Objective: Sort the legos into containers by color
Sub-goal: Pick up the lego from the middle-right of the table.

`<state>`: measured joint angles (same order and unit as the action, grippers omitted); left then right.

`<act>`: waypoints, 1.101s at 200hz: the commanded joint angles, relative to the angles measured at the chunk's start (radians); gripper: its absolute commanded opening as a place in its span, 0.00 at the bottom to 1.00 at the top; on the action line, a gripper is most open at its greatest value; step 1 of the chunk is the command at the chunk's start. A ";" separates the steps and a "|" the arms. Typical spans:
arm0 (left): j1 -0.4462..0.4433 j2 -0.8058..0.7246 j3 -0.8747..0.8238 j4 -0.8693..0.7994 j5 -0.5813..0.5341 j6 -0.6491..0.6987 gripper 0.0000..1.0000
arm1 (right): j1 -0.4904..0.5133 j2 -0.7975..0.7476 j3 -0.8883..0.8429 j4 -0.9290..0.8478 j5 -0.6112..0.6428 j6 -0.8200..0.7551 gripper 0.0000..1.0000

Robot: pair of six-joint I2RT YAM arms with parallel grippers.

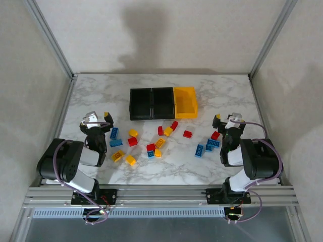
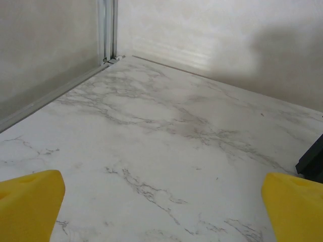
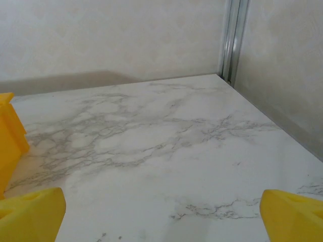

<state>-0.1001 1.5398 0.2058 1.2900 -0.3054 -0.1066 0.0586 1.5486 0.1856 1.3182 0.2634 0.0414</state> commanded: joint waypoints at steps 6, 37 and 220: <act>0.011 -0.001 0.006 0.032 0.018 0.016 0.99 | -0.008 -0.004 0.018 0.000 -0.002 0.010 0.99; 0.011 0.000 0.006 0.031 0.018 0.016 0.99 | -0.008 -0.004 0.016 0.000 -0.003 0.011 0.99; 0.011 -0.270 0.183 -0.414 -0.034 -0.060 0.99 | 0.019 -0.348 0.211 -0.518 0.079 0.119 0.99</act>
<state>-0.1001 1.3579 0.3439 1.0241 -0.3145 -0.1135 0.0731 1.3277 0.3134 1.0180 0.3035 0.0654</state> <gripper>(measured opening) 0.994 0.987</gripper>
